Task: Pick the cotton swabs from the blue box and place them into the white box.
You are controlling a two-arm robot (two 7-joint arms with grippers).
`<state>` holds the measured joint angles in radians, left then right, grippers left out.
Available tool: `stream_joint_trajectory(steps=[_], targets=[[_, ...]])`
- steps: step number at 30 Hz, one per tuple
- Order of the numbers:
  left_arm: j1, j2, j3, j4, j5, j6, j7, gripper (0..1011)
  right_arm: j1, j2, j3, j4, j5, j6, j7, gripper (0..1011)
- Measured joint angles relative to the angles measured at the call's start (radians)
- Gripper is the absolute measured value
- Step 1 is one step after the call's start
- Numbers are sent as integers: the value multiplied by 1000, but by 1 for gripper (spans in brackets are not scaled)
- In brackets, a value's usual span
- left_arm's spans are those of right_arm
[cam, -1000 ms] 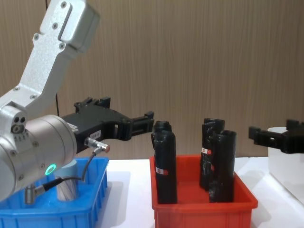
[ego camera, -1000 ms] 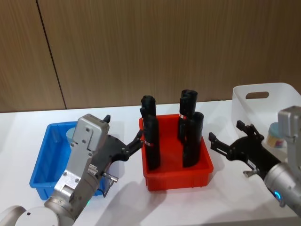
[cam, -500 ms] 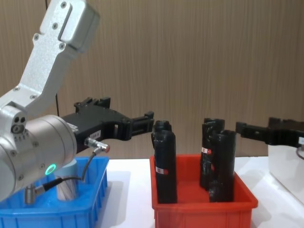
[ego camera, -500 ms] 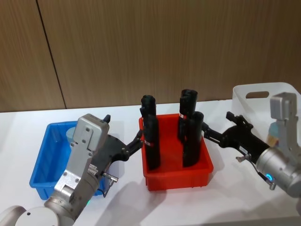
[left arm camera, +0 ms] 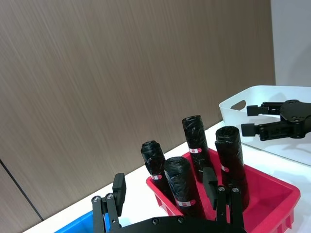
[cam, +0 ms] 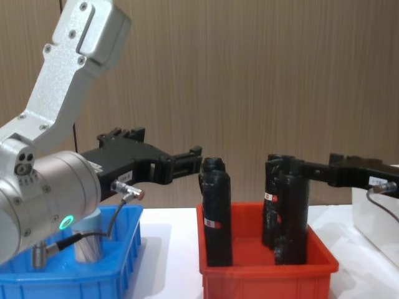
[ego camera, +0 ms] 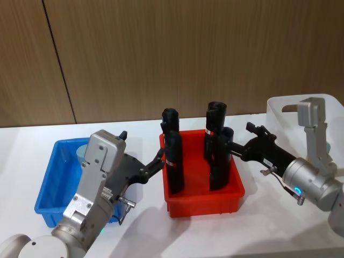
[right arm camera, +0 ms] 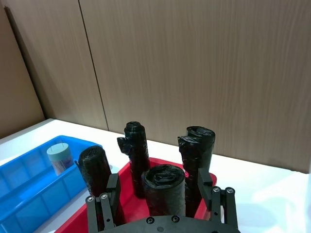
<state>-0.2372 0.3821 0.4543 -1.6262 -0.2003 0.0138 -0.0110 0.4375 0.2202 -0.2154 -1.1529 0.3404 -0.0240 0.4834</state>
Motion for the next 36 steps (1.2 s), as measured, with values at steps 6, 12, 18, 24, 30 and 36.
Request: stream_joint_trajectory(steps=[6,12,18,24,30,36], targets=[[0,0,0,0,0,0,0,1000,39,-13,-7,65,-7,-13,30,1002],[0,0,0,0,0,0,0,1000,73,-25,-14,124,-15,-26,52,1002],[0,0,0,0,0,0,0,1000,103,-36,-20,179,-22,-39,69,1002],[0,0,0,0,0,0,0,1000,135,-47,-25,233,-27,-56,79,1002],[0,0,0,0,0,0,0,1000,158,-53,-26,274,-31,-72,84,1002],[0,0,0,0,0,0,0,1000,181,-60,-27,317,-32,-91,90,1002]])
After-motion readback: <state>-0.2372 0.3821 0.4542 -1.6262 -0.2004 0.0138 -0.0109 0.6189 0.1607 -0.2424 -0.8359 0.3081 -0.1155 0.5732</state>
